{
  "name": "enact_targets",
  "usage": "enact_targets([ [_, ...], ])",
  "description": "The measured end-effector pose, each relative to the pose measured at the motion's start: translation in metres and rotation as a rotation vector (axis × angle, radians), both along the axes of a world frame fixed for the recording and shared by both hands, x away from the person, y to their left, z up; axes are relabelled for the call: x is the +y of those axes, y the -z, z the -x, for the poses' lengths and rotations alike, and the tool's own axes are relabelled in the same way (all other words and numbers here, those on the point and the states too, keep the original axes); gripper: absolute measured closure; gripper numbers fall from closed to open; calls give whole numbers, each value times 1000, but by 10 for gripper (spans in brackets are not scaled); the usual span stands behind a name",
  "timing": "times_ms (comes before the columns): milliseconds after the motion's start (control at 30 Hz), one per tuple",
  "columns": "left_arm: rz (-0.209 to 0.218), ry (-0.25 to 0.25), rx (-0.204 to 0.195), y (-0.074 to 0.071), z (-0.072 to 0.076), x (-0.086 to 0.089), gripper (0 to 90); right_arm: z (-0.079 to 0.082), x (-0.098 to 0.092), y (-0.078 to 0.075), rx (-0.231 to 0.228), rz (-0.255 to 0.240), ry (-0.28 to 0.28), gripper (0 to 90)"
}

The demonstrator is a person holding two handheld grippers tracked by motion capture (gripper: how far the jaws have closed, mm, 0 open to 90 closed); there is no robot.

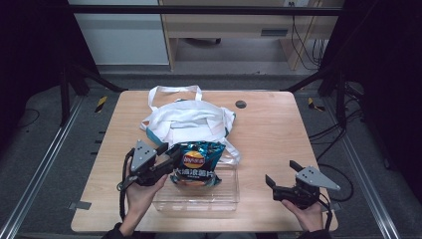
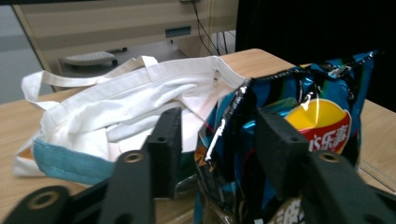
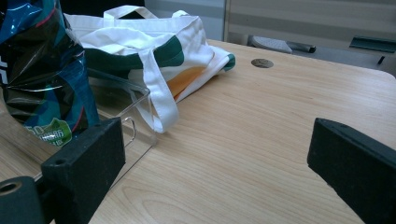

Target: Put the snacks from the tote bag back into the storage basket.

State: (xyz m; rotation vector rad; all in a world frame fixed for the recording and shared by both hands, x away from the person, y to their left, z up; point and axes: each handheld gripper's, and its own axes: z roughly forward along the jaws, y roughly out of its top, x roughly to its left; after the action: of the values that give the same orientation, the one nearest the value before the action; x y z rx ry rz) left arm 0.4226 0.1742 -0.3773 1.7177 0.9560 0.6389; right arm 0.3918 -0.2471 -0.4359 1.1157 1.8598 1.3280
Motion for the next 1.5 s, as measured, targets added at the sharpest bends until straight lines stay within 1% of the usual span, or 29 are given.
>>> enact_targets([
  [100, 33, 10, 12, 0, 1, 2, 754, 0, 0, 0, 0, 0, -1, 44],
  [133, 41, 20, 12, 0, 1, 3, 808, 0, 0, 0, 0, 0, -1, 44],
  [200, 38, 16, 12, -1, 3, 2, 880, 0, 0, 0, 0, -1, 0, 44],
  [267, 31, 6, 9, -2, 7, 0, 888, 0, 0, 0, 0, 0, 0, 44],
  [333, 36, -1, 9, -3, 11, -3, 892, 0, 0, 0, 0, 1, 0, 44],
  [467, 36, -13, 9, -7, 26, -10, 894, 0, 0, 0, -2, 2, -2, 44],
  [567, 34, -33, 22, -6, 36, -11, 894, 0, 0, 0, -3, 1, -1, 44],
  [600, 35, -43, 29, -5, 37, -10, 894, 0, 0, 0, -3, 2, -2, 44],
  [667, 53, -58, 47, -3, 34, -5, 894, 0, 0, 0, 0, 0, -2, 44],
  [733, 82, -57, 62, -2, 28, -1, 894, 0, 1, 0, -2, 4, -4, 44],
  [867, 80, -68, 66, -2, 18, -1, 894, -1, 1, 0, -1, 7, -2, 44],
  [933, 65, -76, 63, -2, 13, -3, 893, -1, 1, 0, 2, 5, -2, 44],
  [1067, 55, -82, 73, -3, 0, -4, 887, -1, 1, 1, 2, 7, -3, 44],
  [1233, 67, -82, 81, 0, -12, 1, 877, -2, 1, 1, 4, 10, -3, 44],
  [1333, 76, -82, 86, 1, -14, 2, 869, -2, 2, 1, 4, 11, -3, 44],
  [1433, 70, -68, 73, 1, -13, 0, 855, -2, 2, 1, 4, 10, -3, 44],
  [1500, 66, -53, 71, 2, -14, -2, 804, -2, 2, 1, 4, 10, -3, 44],
])
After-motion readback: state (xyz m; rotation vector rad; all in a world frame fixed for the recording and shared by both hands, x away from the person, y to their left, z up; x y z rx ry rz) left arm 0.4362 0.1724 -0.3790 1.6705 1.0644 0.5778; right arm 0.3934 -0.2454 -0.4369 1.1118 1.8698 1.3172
